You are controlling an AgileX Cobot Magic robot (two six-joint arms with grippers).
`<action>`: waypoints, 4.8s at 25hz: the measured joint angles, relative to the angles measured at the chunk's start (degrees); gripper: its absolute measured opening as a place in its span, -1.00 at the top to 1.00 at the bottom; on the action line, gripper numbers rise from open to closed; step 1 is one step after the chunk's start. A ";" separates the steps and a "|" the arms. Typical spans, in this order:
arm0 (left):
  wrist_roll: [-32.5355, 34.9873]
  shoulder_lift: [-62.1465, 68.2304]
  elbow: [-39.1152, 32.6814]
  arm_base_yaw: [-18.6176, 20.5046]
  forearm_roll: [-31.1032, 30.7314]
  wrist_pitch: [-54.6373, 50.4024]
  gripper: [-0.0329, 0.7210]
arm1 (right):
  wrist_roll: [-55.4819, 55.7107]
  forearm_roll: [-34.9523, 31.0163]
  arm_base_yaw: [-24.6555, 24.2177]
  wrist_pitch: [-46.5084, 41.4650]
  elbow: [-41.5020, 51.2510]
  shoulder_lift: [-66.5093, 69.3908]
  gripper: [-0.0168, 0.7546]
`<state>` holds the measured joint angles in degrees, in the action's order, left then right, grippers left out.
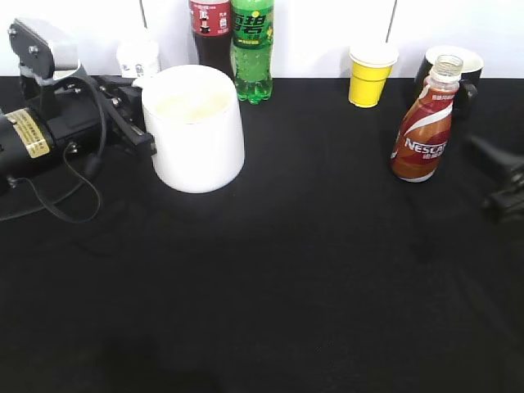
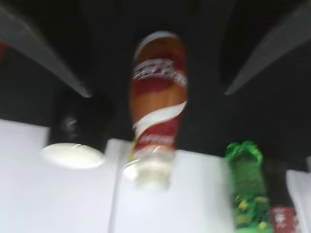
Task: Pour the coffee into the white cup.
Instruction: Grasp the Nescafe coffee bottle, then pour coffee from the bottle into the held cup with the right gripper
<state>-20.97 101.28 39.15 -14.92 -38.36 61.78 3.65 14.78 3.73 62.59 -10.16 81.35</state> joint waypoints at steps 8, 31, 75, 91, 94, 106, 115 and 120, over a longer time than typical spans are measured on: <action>0.00 0.00 0.00 0.00 0.00 0.00 0.72 | 1.04 -1.98 0.00 6.42 -0.72 17.88 -0.58; -0.14 0.00 0.00 0.00 0.00 0.00 0.72 | 5.14 10.37 -0.06 -2.85 -27.94 31.80 -0.39; -4.27 5.75 17.86 -24.50 2.95 -12.83 0.72 | -46.88 30.91 5.69 -27.66 -27.93 -6.38 -0.39; -6.43 5.75 17.86 -24.50 -0.35 -12.89 0.72 | -51.76 30.86 5.69 -27.47 -27.93 -6.38 -0.39; -6.78 5.75 17.86 -24.50 -0.66 -12.89 0.72 | -53.04 30.75 5.69 -27.64 -27.93 -6.38 -0.39; -7.21 5.75 17.86 -24.50 -3.15 -12.89 0.71 | -56.47 30.68 5.69 -27.66 -27.93 -6.38 -0.39; -7.21 5.75 17.86 -24.01 -0.52 -12.89 0.71 | -45.83 31.07 5.69 -27.54 -27.93 -6.38 -0.39; -7.21 5.76 17.86 -23.57 2.78 -12.89 0.71 | -26.93 31.17 5.69 -25.01 -27.93 -6.38 -0.39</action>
<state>-28.17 107.04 57.01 -38.49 -35.58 48.89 -23.27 45.95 9.42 37.58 -38.09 74.96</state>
